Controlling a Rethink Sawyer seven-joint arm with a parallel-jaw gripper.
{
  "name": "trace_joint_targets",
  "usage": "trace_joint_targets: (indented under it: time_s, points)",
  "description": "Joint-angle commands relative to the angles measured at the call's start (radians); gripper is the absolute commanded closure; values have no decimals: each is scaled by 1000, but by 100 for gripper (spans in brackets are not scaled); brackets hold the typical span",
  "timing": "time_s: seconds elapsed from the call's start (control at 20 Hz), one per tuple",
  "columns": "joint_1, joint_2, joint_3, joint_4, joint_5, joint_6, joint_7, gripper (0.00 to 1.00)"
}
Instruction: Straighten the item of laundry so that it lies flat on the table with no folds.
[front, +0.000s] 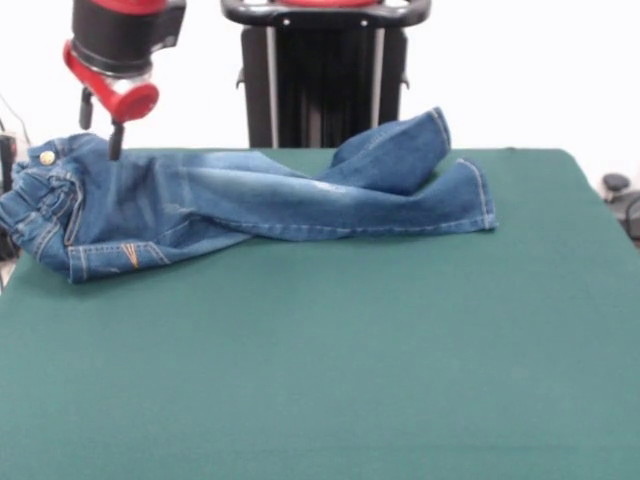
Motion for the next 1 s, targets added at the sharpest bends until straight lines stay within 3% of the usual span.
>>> trace_joint_targets:
  time_s: [0.05,0.7,1.0]
  points:
    - [-10,58,164,-90,19,61,-30,0]
    - [-13,124,206,-118,25,-3,30,0]
    - [26,76,207,-64,85,93,91,0]
